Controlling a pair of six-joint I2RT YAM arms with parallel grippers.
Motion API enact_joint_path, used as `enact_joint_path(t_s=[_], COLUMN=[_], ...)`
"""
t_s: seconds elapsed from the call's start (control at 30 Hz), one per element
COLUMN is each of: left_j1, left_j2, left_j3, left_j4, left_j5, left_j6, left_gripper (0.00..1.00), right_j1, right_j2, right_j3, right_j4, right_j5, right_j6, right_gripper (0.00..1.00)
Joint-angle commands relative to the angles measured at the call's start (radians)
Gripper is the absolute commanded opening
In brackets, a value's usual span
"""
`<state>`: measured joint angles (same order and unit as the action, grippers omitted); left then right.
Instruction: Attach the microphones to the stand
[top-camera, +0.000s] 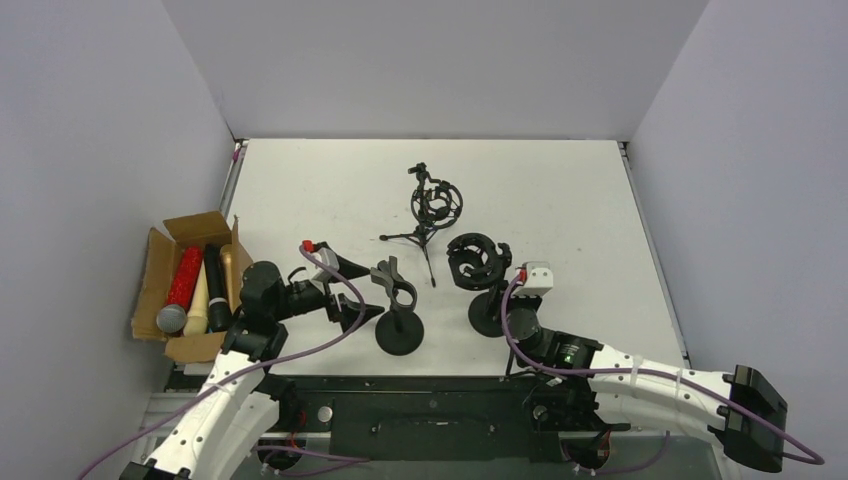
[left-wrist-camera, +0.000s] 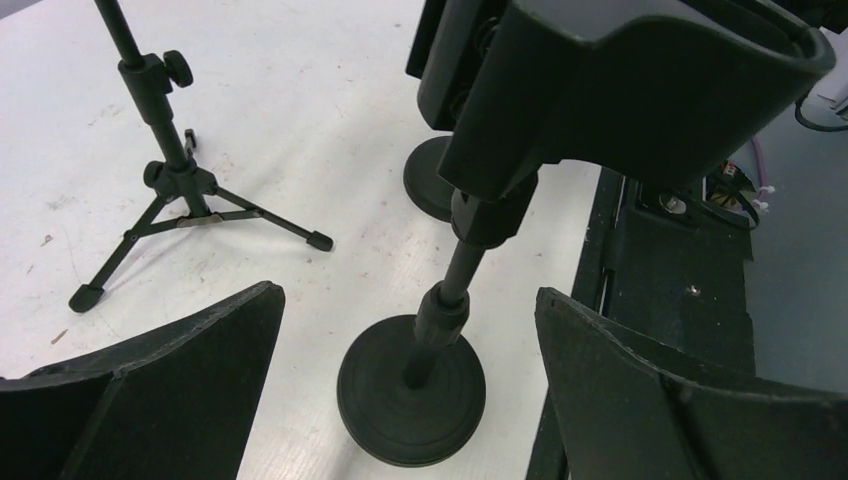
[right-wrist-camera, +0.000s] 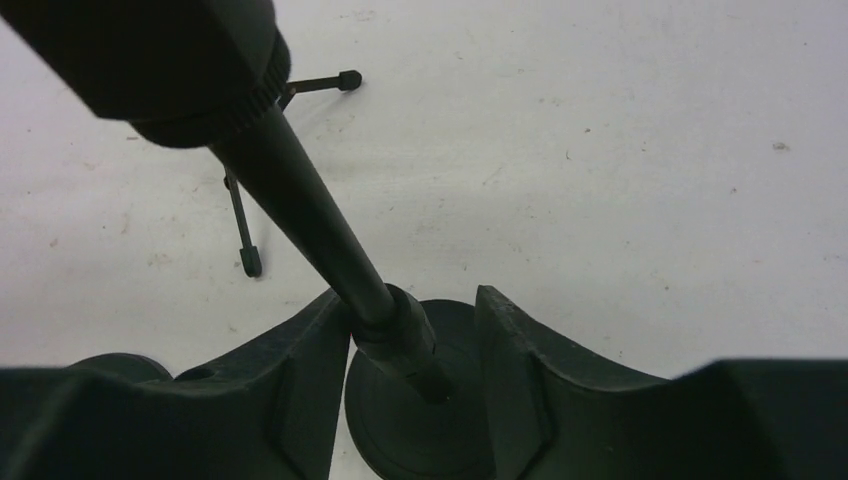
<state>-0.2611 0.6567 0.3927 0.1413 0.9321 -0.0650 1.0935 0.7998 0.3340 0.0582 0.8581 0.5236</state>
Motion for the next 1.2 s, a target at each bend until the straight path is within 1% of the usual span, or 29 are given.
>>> enact_joint_path(t_s=[0.0,0.03,0.07,0.1,0.13,0.17,0.2,0.27,0.37,0.4,0.43,0.5,0.6,0.77,0.87,1.07,1.17], left_j1=[-0.009,-0.011,-0.016,-0.022,-0.034,-0.041,-0.055,-0.073,-0.092,-0.095,-0.103,-0.109,-0.111,-0.113,-0.115,-0.137,-0.151], left_j2=[0.019,0.022,0.03,0.034,0.043,0.048,0.057,0.068,0.073,0.07,0.069,0.061,0.041,0.047,0.069,0.112,0.115], left_j3=[0.01,0.004,0.0,-0.003,-0.005,-0.006,-0.009,-0.013,-0.024,-0.027,-0.026,-0.018,-0.023,-0.032,-0.043,-0.077,-0.095], left_j4=[0.099,0.107,0.126,0.14,0.144,0.151,0.155,0.161,0.157,0.146,0.1,0.03,-0.002,0.049,0.133,0.304,0.344], left_j5=[-0.029,-0.03,-0.031,-0.03,-0.031,-0.032,-0.033,-0.027,-0.012,-0.004,0.008,0.016,0.024,0.025,0.018,-0.01,0.002], left_j6=[-0.028,-0.031,-0.041,-0.045,-0.046,-0.045,-0.039,-0.03,0.006,0.021,0.077,0.142,0.167,0.128,0.091,-0.051,-0.083], left_gripper=[0.96,0.96,0.96,0.96,0.96,0.96,0.96,0.96,0.96,0.96,0.96,0.96,0.96,0.96,0.96,0.96,0.96], right_j1=[-0.004,-0.005,-0.006,-0.01,-0.016,-0.04,-0.057,-0.134,-0.272,-0.296,-0.336,-0.397,-0.509,-0.631,-0.693,-0.738,-0.747], right_j2=[0.007,0.003,-0.001,-0.008,-0.011,-0.016,-0.017,-0.005,0.052,0.068,0.107,0.18,0.312,0.512,0.636,0.838,0.934], right_j3=[-0.011,-0.008,-0.005,0.004,0.01,0.024,0.032,0.063,0.122,0.147,0.162,0.214,0.315,0.468,0.575,0.756,0.83], right_j4=[0.071,0.07,0.063,0.062,0.063,0.068,0.086,0.117,0.166,0.195,0.211,0.255,0.311,0.371,0.393,0.416,0.43], right_j5=[-0.006,0.014,0.028,0.062,0.078,0.091,0.083,0.026,-0.047,-0.058,-0.062,-0.065,-0.133,-0.218,-0.281,-0.339,-0.347], right_j6=[-0.021,-0.023,-0.031,-0.037,-0.058,-0.07,-0.106,-0.147,-0.204,-0.217,-0.247,-0.273,-0.277,-0.265,-0.246,-0.232,-0.238], right_gripper=[0.37,0.33,0.23,0.08,0.03,0.0,0.0,0.0,0.0,0.0,0.0,0.0,0.0,0.0,0.0,0.0,0.0])
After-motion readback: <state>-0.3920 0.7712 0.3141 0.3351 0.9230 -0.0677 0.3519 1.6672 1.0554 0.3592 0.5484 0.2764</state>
